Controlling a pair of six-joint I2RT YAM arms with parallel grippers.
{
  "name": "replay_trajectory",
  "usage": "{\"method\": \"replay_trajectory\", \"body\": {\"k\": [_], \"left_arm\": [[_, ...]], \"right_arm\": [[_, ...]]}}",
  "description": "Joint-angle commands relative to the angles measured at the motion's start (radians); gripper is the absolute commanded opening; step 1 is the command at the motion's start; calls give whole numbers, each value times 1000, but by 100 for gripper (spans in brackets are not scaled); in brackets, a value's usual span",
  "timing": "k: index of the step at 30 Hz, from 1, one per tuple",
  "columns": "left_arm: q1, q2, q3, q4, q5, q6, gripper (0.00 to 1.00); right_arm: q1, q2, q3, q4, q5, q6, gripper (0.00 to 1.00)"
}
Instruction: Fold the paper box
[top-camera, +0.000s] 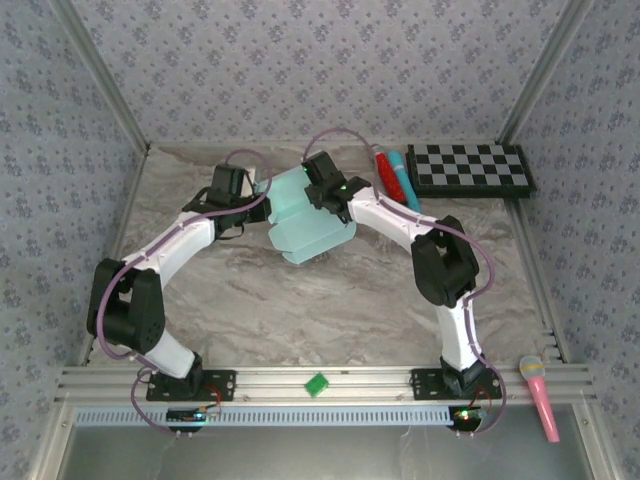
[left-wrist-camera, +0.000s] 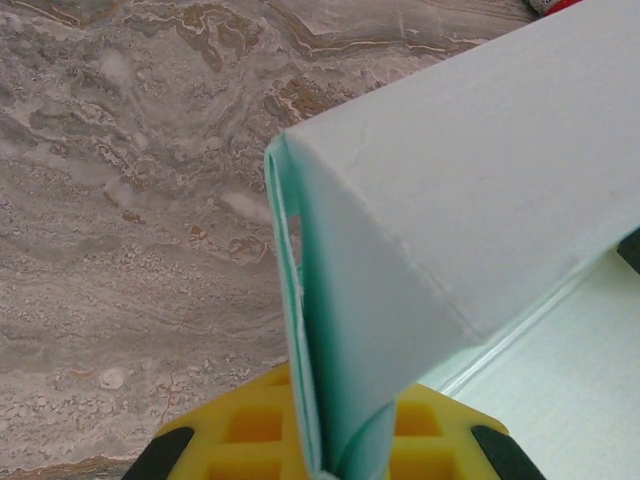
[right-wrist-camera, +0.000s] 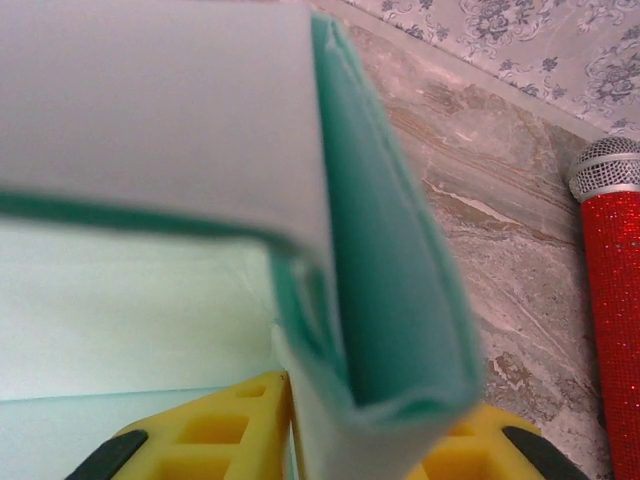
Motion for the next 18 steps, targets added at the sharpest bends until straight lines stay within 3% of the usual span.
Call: {"method": "replay_trajectory", "body": {"k": [1, 12, 18], "left_arm": [[5, -19, 48, -23, 36, 2, 0], [5, -13, 47, -28, 27, 1, 0], [5, 0, 47, -32, 4, -5, 0]], "right_arm": [[-39, -20, -10, -48, 37, -9, 25], [-40, -22, -5, -57, 31, -8, 33], [-38, -67, -43, -26, 6, -14, 55]]}}
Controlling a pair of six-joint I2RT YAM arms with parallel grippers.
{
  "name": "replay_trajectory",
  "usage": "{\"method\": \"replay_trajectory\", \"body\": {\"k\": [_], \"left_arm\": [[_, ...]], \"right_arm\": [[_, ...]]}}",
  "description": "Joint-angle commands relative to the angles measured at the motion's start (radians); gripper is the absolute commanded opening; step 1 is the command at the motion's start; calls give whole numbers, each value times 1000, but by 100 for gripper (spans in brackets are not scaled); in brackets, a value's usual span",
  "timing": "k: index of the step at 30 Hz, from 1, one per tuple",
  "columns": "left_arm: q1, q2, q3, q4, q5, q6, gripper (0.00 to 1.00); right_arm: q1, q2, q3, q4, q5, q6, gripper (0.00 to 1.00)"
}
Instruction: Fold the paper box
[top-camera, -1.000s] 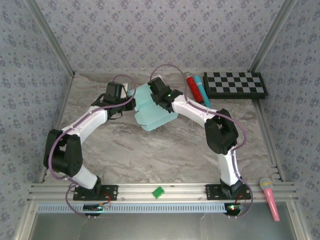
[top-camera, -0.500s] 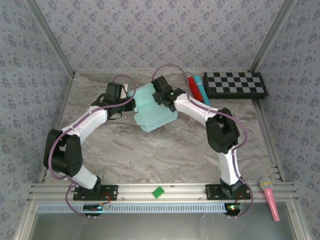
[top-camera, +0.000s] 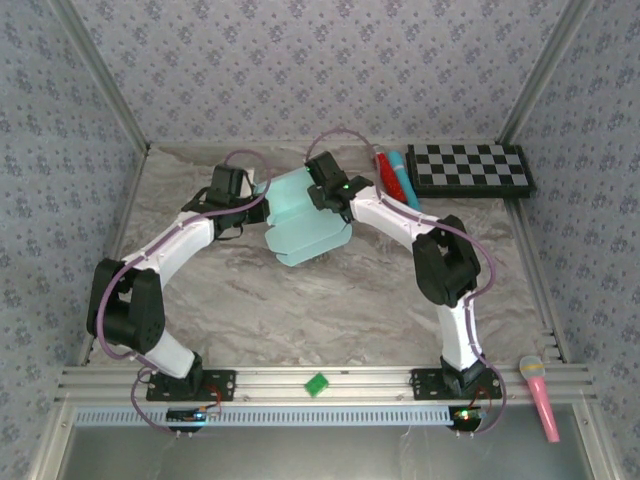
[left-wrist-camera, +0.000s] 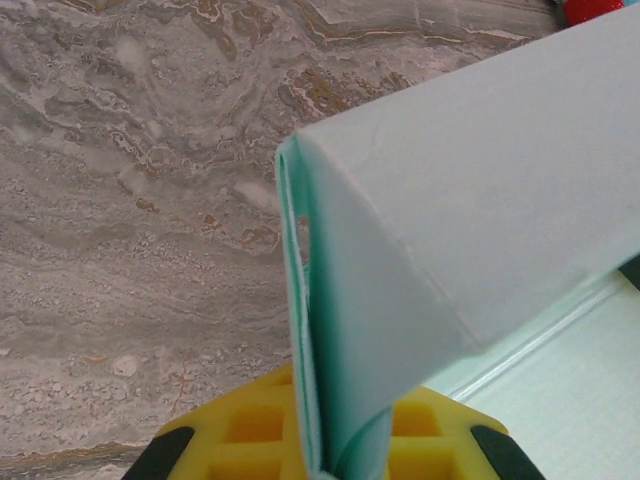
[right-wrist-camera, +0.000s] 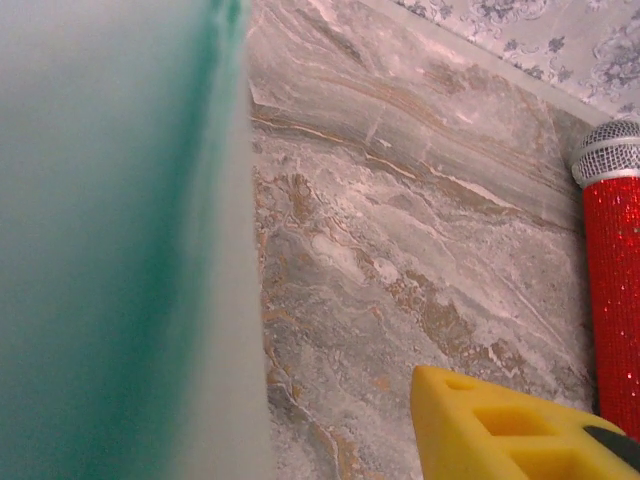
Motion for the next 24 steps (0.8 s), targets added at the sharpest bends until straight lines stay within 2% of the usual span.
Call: {"method": "replay_trajectory", "body": {"k": [1, 8, 17, 20, 24], "left_arm": [[1, 3, 46, -12, 9, -9, 0], [-1, 27, 51, -22, -14, -36, 0], [-5, 59, 78, -46, -14, -88, 0], [-7, 59, 82, -46, -6, -89, 0], [-9, 55, 85, -51, 0, -90, 0]], "right_arm": [[-24, -66, -34, -1, 22, -4, 59], [-21, -168, -132, 57, -59, -23, 76], [-37, -321, -244, 91, -212, -26, 79], [-55, -330, -263, 101, -289, -28, 80], [-72, -328, -267, 103, -321, -23, 79]]}}
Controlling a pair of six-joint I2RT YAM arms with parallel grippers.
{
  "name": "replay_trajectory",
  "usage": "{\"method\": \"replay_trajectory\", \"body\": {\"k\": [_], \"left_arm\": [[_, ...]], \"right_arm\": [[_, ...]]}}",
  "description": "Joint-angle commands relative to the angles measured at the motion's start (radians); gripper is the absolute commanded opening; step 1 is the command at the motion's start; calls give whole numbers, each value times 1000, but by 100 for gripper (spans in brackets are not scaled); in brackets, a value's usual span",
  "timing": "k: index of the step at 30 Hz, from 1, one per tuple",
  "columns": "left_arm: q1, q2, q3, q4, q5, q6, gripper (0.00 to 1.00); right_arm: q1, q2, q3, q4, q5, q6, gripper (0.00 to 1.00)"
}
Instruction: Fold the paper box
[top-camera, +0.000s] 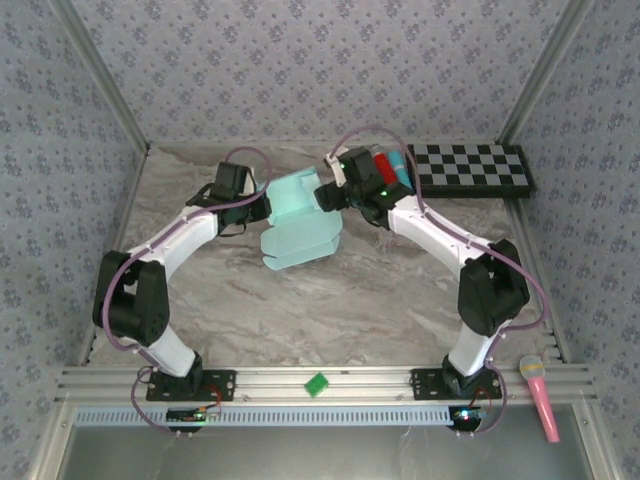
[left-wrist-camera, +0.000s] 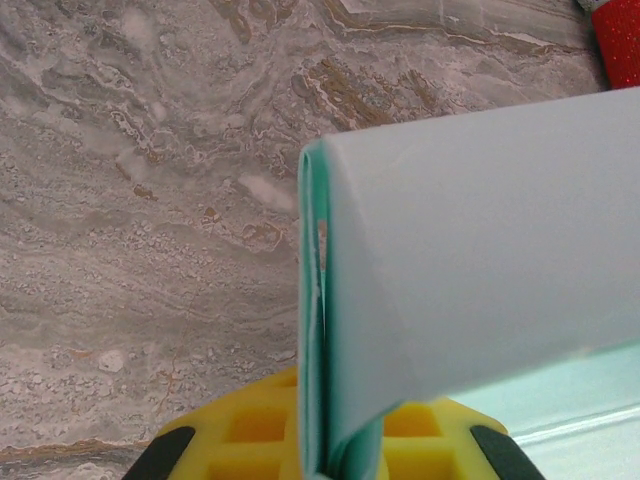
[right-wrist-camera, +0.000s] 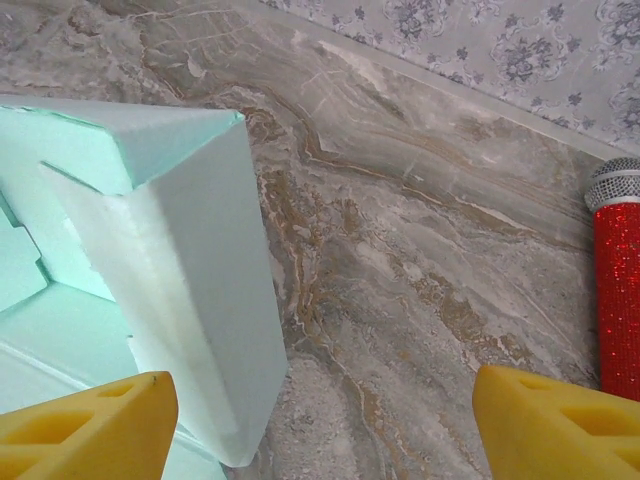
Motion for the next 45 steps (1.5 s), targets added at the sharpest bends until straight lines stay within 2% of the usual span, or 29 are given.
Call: {"method": "replay_trajectory", "body": {"k": [1, 6, 13, 17, 37, 45], "left_arm": [[-5, 0, 35, -20, 13, -15, 0], [-6, 0, 44, -34, 24, -13, 0], [-6, -4, 62, -53, 31, -22, 0], [-6, -1, 75, -74, 43, -26, 0], [-6, -5, 77, -90, 49, -27, 0], [-6, -2, 83, -101, 57, -31, 0]], "right_arm": [[-12, -11, -16, 11, -61, 0, 78], [-32, 17, 12, -4, -174, -29, 76], [-38, 92, 75, -51, -235, -69, 71], [-43, 144, 122, -86, -200, -83, 63], [-45, 268, 242, -150, -57, -114, 41], [-24, 304, 271, -170, 180, -103, 32]]}}
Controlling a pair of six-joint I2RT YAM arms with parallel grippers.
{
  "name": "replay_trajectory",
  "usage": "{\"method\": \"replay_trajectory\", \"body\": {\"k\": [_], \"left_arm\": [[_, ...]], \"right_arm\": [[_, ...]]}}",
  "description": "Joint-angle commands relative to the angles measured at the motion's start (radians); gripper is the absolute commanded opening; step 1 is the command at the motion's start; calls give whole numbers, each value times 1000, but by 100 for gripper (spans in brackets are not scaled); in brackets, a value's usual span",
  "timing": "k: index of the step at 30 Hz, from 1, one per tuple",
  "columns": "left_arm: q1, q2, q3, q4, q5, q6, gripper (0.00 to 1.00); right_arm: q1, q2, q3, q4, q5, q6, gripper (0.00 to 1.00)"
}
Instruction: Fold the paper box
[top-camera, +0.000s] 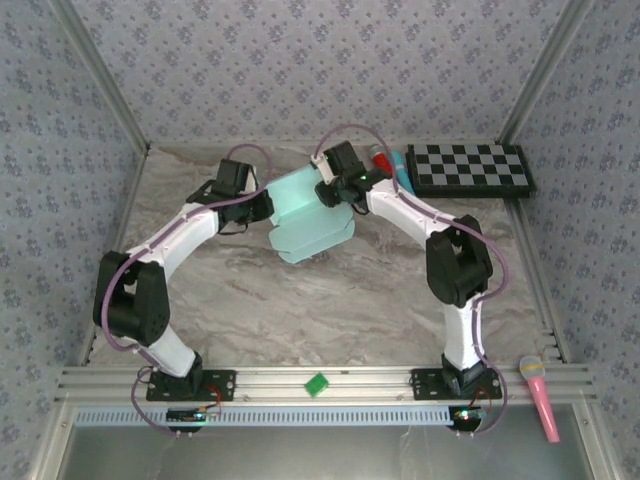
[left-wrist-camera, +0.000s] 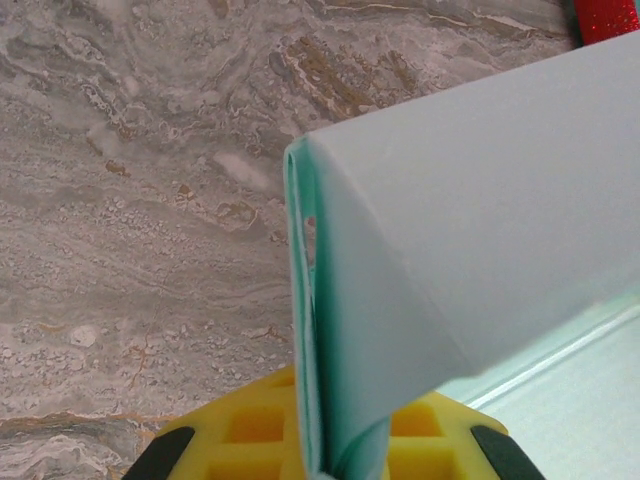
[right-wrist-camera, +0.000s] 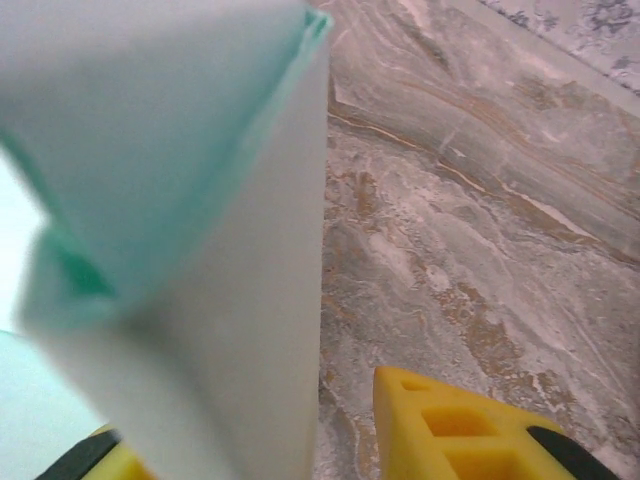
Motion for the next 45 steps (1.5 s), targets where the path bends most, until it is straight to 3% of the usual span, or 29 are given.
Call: {"method": "replay_trajectory", "body": {"k": [1, 12, 22, 33, 41, 45], "left_arm": [[3, -2, 38, -30, 28, -2, 0], [3, 9, 41, -35, 28, -5, 0], [4, 13, 42, -38, 26, -11, 0], [7, 15, 45, -40, 25, -20, 0], [7, 24, 54, -43, 34, -24, 0], [7, 29, 54, -43, 35, -27, 0]], "right_arm": [[-5, 31, 25, -50, 210, 6, 31], [48, 93, 81, -113, 534, 45, 21], [57, 151, 115, -145, 677, 73, 13], [48, 154, 115, -149, 625, 81, 8], [59, 94, 92, -111, 404, 65, 24], [67, 74, 101, -113, 370, 67, 33]]}}
